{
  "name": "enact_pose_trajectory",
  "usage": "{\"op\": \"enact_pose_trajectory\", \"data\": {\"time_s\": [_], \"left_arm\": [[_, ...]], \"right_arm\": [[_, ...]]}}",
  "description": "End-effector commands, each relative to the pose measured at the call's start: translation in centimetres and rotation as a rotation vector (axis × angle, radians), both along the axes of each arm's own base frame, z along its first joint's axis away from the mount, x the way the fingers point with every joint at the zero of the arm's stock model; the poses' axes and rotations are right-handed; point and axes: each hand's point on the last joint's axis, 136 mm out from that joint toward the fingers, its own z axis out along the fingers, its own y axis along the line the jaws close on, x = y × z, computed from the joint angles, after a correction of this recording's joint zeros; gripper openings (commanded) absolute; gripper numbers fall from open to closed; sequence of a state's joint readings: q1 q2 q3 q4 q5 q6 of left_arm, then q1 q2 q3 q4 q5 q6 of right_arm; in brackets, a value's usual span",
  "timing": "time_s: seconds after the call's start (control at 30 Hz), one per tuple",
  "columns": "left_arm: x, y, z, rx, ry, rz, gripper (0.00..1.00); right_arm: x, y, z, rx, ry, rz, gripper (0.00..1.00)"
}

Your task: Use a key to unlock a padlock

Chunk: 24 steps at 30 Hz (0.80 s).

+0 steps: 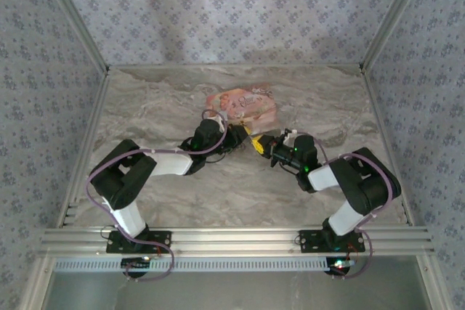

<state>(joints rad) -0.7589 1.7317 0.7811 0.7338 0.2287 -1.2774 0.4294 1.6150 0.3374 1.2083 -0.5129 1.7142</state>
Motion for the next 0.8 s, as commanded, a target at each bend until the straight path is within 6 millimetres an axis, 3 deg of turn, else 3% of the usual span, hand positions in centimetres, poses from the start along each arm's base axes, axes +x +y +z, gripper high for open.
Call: {"op": "enact_pose_trajectory", "data": {"time_s": [0.0, 0.53, 0.77], "left_arm": [[-2.2, -2.8, 4.0, -0.124, -0.067, -0.151, 0.0], [-2.8, -3.1, 3.9, -0.126, -0.057, -0.175, 0.0], [-5.5, -5.9, 4.1, -0.152, -0.038, -0.278, 0.0]], "right_arm": [[1.4, -0.2, 1.2, 0.035, -0.034, -0.032, 0.0], [2.3, 0.2, 1.4, -0.019, -0.068, -0.015, 0.0], [3.2, 0.9, 2.1, -0.061, -0.106, -0.017, 0.0]]}}
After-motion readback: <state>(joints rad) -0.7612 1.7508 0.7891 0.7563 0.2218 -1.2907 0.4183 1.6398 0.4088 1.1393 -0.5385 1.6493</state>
